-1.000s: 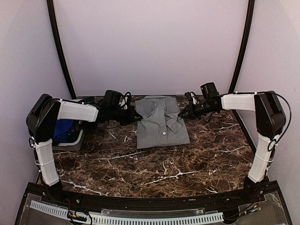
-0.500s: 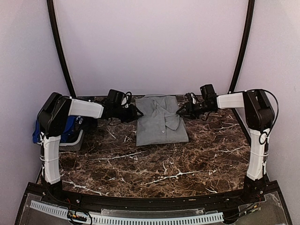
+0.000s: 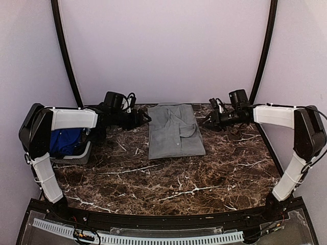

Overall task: Fold and stack the mixed laundry pile
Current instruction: Smooth out the 2/3-rectangle-folded shirt at the center of the board.

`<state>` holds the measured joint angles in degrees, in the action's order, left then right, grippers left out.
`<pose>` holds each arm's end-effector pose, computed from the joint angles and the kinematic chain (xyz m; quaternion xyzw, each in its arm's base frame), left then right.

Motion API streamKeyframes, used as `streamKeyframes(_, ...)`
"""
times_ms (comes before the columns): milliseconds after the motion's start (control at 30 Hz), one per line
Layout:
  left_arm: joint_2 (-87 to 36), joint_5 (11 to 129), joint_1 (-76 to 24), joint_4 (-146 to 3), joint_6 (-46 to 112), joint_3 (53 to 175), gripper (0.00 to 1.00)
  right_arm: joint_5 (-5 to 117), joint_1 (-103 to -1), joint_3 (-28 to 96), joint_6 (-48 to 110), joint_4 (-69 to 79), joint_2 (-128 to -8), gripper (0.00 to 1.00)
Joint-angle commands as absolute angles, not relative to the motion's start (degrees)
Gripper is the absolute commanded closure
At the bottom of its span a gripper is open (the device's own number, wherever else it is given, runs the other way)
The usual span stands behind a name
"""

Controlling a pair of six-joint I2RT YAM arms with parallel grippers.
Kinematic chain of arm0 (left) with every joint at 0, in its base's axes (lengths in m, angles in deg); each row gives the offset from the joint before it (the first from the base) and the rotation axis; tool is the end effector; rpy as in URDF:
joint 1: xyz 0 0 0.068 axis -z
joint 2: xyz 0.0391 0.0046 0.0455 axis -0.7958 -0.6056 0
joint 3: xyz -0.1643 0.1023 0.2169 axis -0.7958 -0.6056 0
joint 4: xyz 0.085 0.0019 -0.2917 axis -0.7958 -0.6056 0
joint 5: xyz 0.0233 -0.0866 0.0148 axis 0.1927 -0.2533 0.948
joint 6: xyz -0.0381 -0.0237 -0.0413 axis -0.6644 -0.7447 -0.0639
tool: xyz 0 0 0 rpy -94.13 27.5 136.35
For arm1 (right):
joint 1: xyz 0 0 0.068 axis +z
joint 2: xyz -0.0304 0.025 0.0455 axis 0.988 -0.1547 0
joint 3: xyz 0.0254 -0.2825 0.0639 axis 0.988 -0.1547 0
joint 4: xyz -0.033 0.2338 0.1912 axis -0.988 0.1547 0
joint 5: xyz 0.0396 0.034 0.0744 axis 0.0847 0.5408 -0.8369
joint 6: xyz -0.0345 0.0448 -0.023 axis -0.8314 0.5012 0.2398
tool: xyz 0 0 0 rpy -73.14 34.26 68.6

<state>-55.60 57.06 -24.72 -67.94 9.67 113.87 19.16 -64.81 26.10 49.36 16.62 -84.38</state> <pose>0.4105 -0.2371 0.2193 0.0468 0.8474 -0.3979 0.3485 0.3916 0.1480 0.2312 -0.0897 0.8531 0.4597 0.2300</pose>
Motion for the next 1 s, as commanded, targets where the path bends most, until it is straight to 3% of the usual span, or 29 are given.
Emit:
streamKeyframes(0,-50.98,57.45,-23.24,-67.9,11.06,109.43,0.32,23.28,-59.71,19.38,48.51,17.25,-85.3,0.76)
streamKeyframes(167,-50.11,57.77,-22.01,-67.62,11.16,108.07,0.32,25.44,-57.1,19.29,48.67,14.67,-89.88,0.89)
streamKeyframes(533,-49.68,59.1,-21.66,-69.06,12.22,108.88,0.31,24.16,-56.72,40.15,48.09,16.13,-107.98,0.9)
streamKeyframes(800,-50.5,59.53,-21.7,-70.26,13.64,110.05,0.3,23.54,-57.09,51.82,48.56,18.4,-117.79,0.82)
streamKeyframes(967,-51.61,59.02,-21.7,-70.17,14.48,110.64,0.24,21.7,-58.51,54.76,50.81,16.83,-120.58,0.69)
